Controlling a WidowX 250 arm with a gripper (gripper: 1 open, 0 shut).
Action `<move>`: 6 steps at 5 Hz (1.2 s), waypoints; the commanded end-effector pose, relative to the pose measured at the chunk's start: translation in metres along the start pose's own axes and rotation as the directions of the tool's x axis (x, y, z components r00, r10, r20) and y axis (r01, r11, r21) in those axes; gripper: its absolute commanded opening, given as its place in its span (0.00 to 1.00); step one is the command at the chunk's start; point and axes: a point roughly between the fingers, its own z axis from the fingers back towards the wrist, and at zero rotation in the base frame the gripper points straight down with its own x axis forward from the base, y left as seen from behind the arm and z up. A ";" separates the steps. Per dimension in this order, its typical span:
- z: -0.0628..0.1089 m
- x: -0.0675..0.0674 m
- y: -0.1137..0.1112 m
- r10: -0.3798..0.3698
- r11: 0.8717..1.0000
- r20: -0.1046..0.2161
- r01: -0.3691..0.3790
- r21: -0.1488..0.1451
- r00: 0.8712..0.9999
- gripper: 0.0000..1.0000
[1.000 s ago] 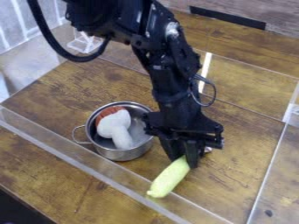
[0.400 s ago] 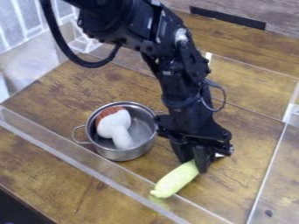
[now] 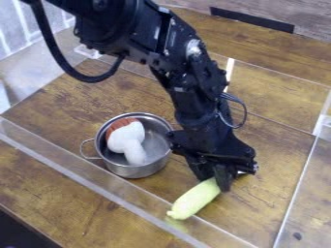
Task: Move the green spoon to the right
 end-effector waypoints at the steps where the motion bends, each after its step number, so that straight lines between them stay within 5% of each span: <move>1: -0.010 -0.047 0.007 -0.052 0.998 -0.135 0.054 0.011 0.990 0.00; 3: -0.011 -0.064 0.016 -0.132 0.990 -0.231 0.142 0.024 0.964 0.00; 5: -0.019 -0.084 -0.011 0.015 0.997 -0.270 0.006 0.077 0.963 0.00; 6: -0.021 -0.082 -0.020 0.032 0.996 -0.296 -0.007 0.088 0.955 0.00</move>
